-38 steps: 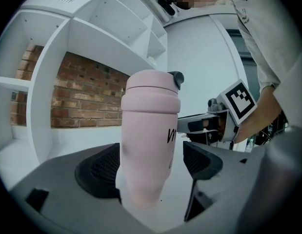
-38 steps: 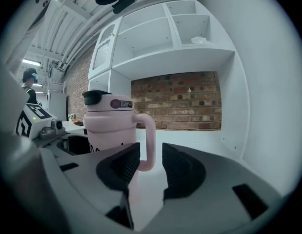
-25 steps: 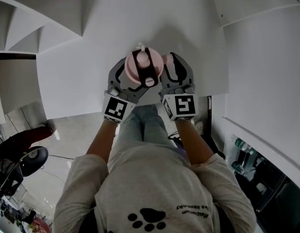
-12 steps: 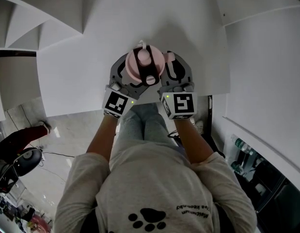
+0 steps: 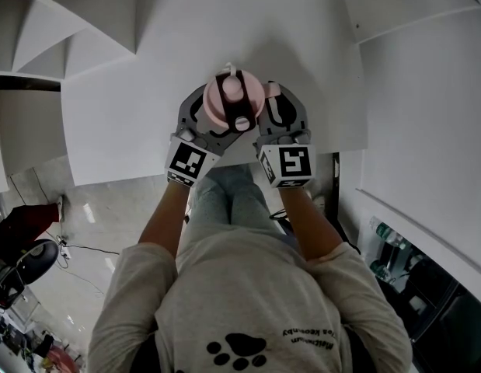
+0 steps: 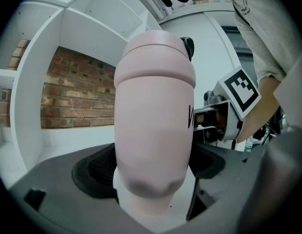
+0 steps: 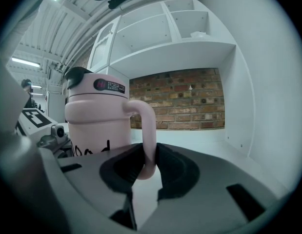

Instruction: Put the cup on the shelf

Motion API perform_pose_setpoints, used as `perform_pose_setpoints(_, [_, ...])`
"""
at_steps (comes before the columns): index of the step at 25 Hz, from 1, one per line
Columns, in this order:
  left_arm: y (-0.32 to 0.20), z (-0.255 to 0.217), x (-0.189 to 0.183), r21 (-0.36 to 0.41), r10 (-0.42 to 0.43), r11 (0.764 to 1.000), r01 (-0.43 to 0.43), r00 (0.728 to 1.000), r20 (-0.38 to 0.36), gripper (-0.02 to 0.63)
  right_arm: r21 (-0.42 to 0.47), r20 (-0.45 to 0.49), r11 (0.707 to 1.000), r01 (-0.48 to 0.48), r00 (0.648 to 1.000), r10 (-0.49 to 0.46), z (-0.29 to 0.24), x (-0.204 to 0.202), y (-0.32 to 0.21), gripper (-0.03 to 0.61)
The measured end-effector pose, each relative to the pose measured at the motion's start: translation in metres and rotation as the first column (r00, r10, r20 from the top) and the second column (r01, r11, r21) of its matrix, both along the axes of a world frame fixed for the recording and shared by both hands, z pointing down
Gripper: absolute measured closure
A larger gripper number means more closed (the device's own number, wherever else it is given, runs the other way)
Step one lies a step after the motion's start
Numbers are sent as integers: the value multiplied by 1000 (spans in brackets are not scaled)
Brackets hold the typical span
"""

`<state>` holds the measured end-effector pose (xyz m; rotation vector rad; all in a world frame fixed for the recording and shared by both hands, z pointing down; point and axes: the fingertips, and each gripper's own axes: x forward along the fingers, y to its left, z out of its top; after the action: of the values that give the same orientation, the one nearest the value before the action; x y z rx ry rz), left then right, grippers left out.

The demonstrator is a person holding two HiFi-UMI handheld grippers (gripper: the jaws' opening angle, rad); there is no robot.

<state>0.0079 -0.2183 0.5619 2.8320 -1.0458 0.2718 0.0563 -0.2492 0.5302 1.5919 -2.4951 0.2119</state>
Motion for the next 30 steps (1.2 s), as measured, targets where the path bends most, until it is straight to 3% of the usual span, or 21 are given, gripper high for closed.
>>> perform_pose_setpoints(16, [3, -21, -2, -3, -5, 1000, 5, 1000, 10, 172, 41, 31, 999, 7, 999, -8, -22, -2, 4, 497])
perform_pose_setpoints(30, [4, -100, 2, 46, -17, 999, 16, 1000, 23, 166, 138, 73, 990, 3, 997, -13, -103, 4, 6, 497])
